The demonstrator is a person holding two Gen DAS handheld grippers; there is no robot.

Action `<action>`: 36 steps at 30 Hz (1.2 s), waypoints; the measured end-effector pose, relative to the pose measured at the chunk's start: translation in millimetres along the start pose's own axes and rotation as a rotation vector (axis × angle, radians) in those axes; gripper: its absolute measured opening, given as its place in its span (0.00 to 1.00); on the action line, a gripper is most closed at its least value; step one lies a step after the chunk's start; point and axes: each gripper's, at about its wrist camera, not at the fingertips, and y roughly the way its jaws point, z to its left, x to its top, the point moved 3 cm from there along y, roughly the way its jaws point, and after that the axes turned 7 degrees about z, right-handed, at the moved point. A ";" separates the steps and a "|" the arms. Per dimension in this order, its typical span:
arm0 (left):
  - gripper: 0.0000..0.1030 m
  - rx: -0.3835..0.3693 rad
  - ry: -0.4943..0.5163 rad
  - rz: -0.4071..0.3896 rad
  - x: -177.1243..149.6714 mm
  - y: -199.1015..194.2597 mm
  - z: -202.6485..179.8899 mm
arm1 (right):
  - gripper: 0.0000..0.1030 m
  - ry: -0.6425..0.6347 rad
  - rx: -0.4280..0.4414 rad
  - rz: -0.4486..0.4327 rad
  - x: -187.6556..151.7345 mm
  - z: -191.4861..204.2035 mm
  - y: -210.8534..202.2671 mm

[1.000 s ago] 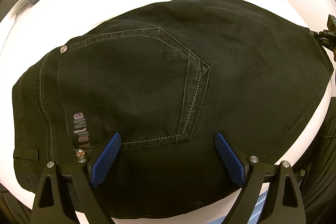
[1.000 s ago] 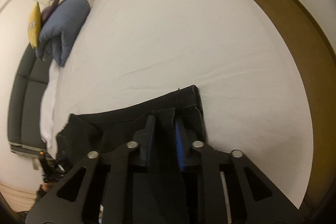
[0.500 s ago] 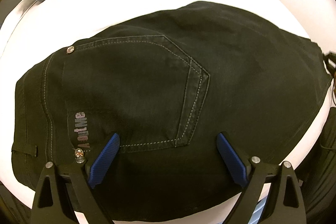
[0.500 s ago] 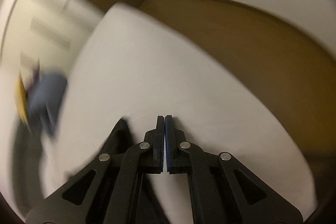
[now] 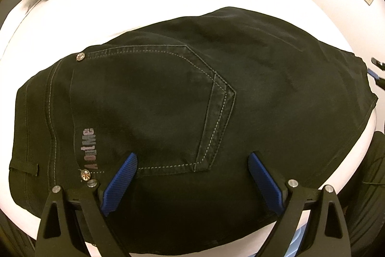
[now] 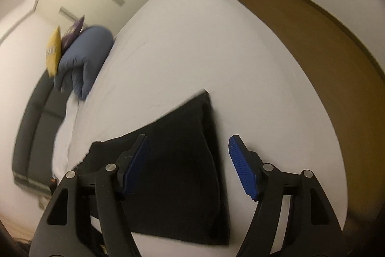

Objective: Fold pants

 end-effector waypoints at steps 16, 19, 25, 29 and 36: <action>0.92 0.020 -0.003 0.004 5.0 4.3 -8.0 | 0.10 -0.183 -0.110 0.057 35.8 49.7 27.4; 0.92 0.021 -0.005 0.006 6.8 6.6 -11.0 | 0.11 -0.141 -0.077 -0.027 47.6 70.8 -2.4; 0.94 0.021 -0.006 -0.001 7.8 7.6 -12.2 | 0.18 -0.133 -0.371 0.235 37.3 31.3 55.4; 0.94 0.015 0.005 0.000 4.0 4.5 -8.0 | 0.19 -0.072 -0.273 0.092 27.2 25.4 34.6; 0.96 0.020 0.004 0.002 3.8 5.9 -7.6 | 0.19 -0.093 -0.285 0.068 6.2 25.2 18.0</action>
